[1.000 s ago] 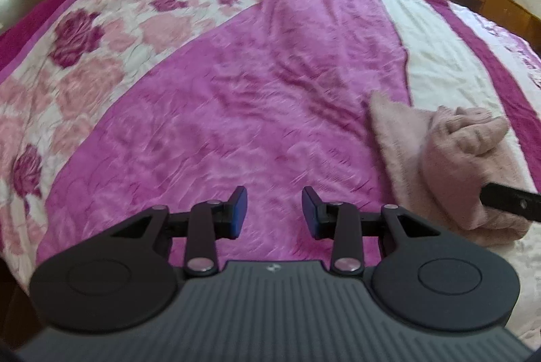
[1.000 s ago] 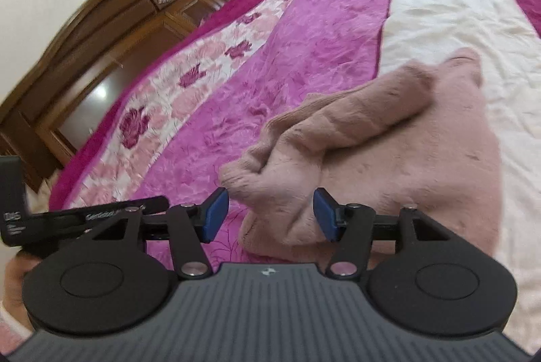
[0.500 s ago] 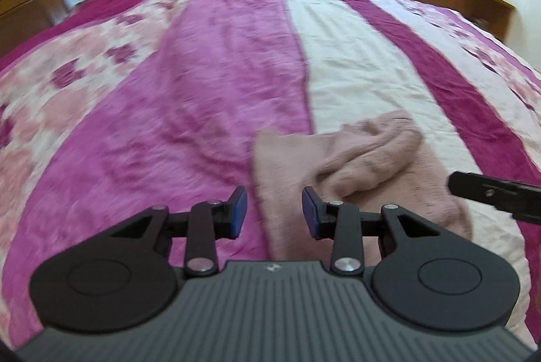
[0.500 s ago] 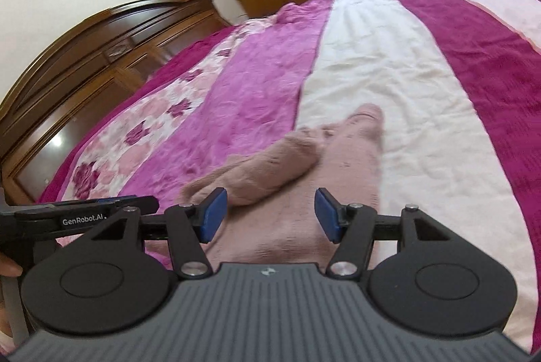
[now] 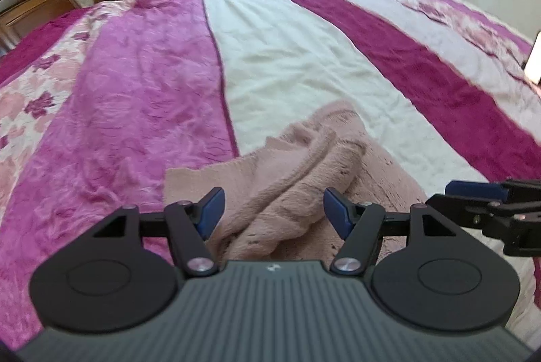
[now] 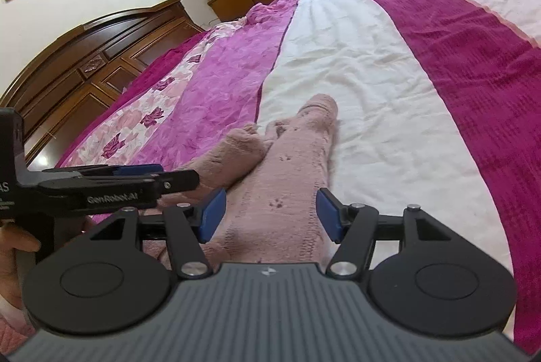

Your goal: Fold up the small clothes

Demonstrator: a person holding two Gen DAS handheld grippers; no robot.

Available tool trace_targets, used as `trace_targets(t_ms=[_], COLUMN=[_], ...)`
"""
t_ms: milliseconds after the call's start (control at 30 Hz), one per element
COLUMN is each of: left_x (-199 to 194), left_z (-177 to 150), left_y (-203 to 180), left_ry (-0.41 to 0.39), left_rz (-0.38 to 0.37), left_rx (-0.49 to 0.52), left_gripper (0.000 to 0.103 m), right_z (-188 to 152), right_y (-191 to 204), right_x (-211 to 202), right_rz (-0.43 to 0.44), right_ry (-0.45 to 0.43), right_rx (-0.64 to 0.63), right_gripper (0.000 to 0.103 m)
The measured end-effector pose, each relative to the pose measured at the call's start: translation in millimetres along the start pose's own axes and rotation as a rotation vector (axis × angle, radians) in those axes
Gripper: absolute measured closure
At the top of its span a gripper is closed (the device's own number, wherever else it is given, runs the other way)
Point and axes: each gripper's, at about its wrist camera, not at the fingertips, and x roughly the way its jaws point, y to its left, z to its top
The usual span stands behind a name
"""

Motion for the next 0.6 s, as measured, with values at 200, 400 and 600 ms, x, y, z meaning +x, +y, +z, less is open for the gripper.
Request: trace_targets(t_ms=[200, 400, 600], left_x=[24, 42, 25], left_z=[-2, -11, -10], left_y=[-15, -9, 24], left_ry=[0.044, 0.015, -0.052], left_rz=[-0.001, 0.038, 0.056], left_rx=[0.075, 0.008, -0.167], left_gripper=[0.037, 0.045, 0.084], right_z=[-4, -11, -16], right_y=[-11, -16, -11], right_x=[8, 18, 26], right_rz=[0.003, 0.015, 0.036], right_ry=[0.021, 0.048, 0.062], right_rx=[0.039, 0.050, 0.040], right_gripper=[0.036, 0.036, 0.036])
